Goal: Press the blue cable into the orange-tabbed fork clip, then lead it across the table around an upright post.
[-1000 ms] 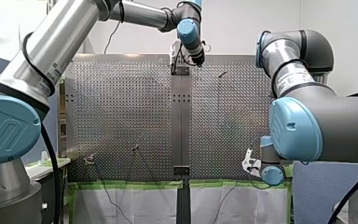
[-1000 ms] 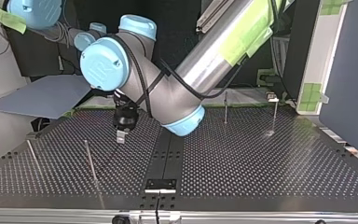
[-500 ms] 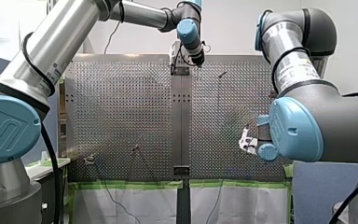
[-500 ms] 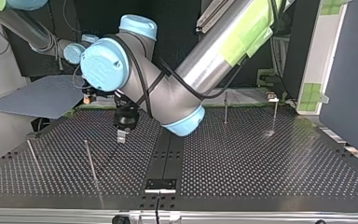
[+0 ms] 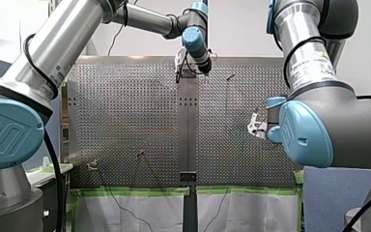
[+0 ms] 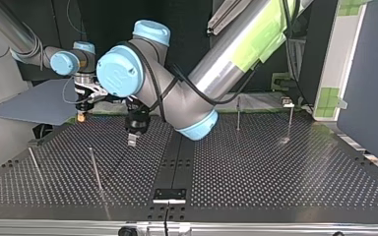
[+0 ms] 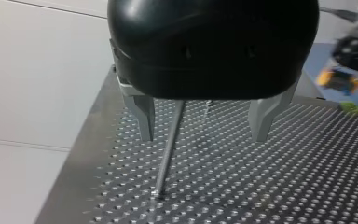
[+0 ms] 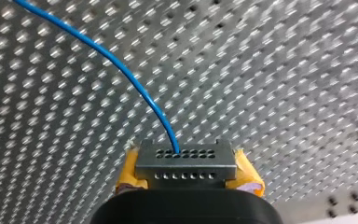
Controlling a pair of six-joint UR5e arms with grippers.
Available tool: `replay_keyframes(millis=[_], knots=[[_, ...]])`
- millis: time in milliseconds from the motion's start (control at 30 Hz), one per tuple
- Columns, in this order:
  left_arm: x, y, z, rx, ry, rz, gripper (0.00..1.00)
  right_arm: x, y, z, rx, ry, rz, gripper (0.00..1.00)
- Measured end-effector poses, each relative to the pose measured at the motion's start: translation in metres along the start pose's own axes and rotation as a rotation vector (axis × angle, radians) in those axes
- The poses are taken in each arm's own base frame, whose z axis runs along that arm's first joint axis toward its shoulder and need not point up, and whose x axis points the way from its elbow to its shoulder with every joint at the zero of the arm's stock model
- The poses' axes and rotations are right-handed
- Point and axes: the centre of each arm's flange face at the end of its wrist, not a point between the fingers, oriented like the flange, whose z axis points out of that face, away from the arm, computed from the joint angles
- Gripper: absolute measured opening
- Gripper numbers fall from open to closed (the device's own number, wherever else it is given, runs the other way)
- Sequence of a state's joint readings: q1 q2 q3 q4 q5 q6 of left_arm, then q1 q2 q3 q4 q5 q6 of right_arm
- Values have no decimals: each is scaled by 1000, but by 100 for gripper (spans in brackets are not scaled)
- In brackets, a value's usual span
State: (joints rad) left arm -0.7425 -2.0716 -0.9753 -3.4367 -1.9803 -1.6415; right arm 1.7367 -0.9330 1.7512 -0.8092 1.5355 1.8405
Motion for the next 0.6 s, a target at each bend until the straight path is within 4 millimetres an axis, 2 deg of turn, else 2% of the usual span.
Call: replay_keyframes(millis=[167, 600], knots=[[8, 1, 2, 3, 9, 13, 100, 25, -14, 0, 33, 2, -6, 0], [9, -1, 0, 9, 13, 16, 100, 90, -45, -15, 77, 0, -8, 0]])
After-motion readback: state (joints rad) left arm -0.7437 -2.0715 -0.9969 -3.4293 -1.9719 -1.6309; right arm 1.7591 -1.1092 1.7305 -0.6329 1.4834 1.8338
